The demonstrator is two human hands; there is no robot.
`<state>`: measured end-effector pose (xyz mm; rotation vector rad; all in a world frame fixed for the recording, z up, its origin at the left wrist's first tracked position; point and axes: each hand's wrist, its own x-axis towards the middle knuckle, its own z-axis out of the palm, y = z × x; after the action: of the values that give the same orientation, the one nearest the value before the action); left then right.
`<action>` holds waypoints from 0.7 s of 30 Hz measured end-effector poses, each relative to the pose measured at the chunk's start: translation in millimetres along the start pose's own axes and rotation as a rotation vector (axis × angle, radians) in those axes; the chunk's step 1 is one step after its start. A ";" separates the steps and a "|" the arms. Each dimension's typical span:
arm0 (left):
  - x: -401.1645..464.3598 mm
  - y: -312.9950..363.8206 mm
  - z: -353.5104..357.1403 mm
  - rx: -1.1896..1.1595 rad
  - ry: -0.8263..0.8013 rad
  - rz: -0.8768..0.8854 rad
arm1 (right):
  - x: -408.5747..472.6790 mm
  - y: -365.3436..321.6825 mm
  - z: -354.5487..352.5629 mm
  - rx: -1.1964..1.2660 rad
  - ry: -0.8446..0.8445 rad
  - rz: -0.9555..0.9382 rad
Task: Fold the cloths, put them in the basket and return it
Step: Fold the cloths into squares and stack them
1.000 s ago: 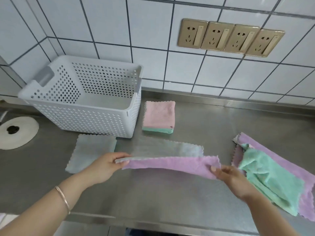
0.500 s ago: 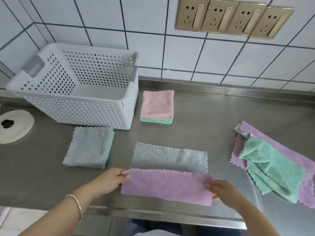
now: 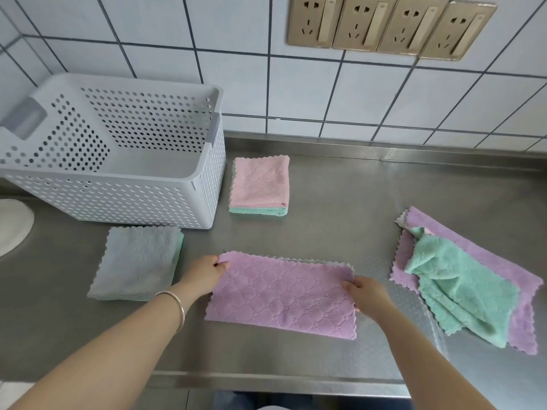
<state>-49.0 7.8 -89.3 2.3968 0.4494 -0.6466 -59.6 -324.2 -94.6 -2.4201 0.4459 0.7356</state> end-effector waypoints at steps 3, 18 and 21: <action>5.5 2.4 1.7 0.056 0.001 -0.007 | 2.5 -2.0 2.1 -0.046 0.029 0.020; 0.3 8.4 12.8 0.209 0.189 -0.028 | 1.9 -16.8 7.3 -0.097 0.139 0.144; -11.8 10.7 15.7 0.210 0.393 -0.027 | -7.7 -14.9 9.2 0.063 0.257 0.187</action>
<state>-59.2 -12.1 -88.8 2.7313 0.6020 -0.2376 -62.6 -305.8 -90.2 -2.4446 0.7945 0.4778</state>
